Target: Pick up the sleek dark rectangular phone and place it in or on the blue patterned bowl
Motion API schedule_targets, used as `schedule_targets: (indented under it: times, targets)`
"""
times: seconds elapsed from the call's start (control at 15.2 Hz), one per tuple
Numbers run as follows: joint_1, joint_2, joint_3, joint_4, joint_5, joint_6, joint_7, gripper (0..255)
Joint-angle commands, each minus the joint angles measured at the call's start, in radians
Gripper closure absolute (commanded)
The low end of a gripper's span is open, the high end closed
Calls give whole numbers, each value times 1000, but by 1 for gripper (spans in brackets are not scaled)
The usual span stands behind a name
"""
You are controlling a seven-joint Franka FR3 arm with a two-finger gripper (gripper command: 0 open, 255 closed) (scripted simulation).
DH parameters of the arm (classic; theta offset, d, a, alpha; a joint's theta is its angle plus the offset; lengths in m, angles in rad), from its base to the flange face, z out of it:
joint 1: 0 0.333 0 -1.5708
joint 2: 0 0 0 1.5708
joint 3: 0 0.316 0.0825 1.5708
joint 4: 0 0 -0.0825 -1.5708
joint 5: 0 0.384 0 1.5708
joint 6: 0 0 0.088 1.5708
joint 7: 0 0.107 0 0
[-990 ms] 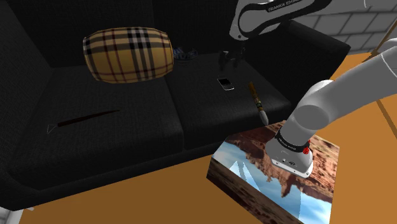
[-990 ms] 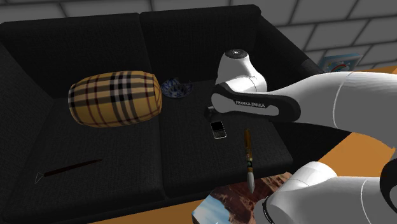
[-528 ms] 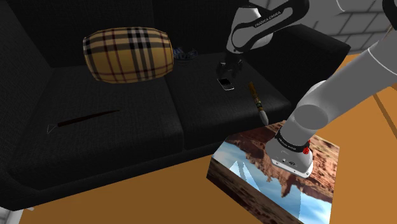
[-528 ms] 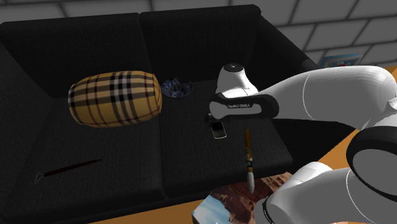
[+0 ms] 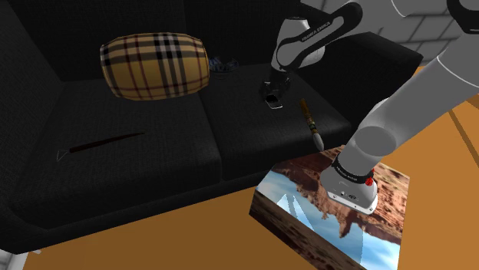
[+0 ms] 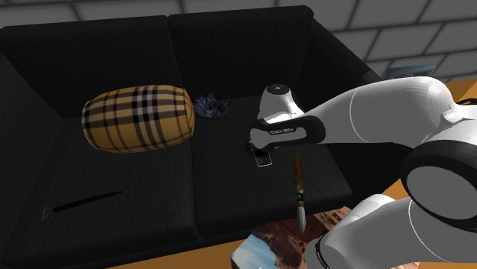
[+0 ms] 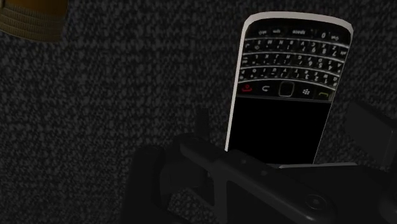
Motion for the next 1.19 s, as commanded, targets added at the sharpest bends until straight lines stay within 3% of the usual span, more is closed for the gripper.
schedule_targets:
  times: [0.0, 0.2, 0.26, 0.86, 1.12]
  targets:
    - [0, 1, 0, 0, 0, 2, 0, 0]
    - [0, 1, 0, 0, 0, 1, 0, 0]
    - [0, 1, 0, 0, 0, 1, 0, 255]
    - [0, 1, 0, 0, 0, 2, 0, 255]
    - [-3, -41, 2, 22, -7, -63, 7, 255]
